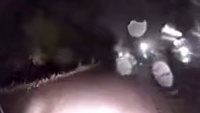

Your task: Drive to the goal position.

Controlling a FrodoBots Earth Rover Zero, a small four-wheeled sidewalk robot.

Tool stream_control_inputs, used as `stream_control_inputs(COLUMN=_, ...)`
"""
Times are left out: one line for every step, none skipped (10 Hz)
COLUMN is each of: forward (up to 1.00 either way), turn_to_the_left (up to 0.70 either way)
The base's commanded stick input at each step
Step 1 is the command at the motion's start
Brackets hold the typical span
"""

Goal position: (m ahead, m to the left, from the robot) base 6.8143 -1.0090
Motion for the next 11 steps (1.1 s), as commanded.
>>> stream_control_inputs(forward=0.0, turn_to_the_left=0.0)
stream_control_inputs(forward=0.0, turn_to_the_left=0.0)
stream_control_inputs(forward=0.0, turn_to_the_left=0.0)
stream_control_inputs(forward=0.01, turn_to_the_left=0.0)
stream_control_inputs(forward=0.4, turn_to_the_left=0.0)
stream_control_inputs(forward=0.5, turn_to_the_left=0.0)
stream_control_inputs(forward=0.5, turn_to_the_left=0.0)
stream_control_inputs(forward=0.5, turn_to_the_left=0.0)
stream_control_inputs(forward=0.5, turn_to_the_left=0.0)
stream_control_inputs(forward=0.5, turn_to_the_left=0.0)
stream_control_inputs(forward=0.5, turn_to_the_left=-0.05)
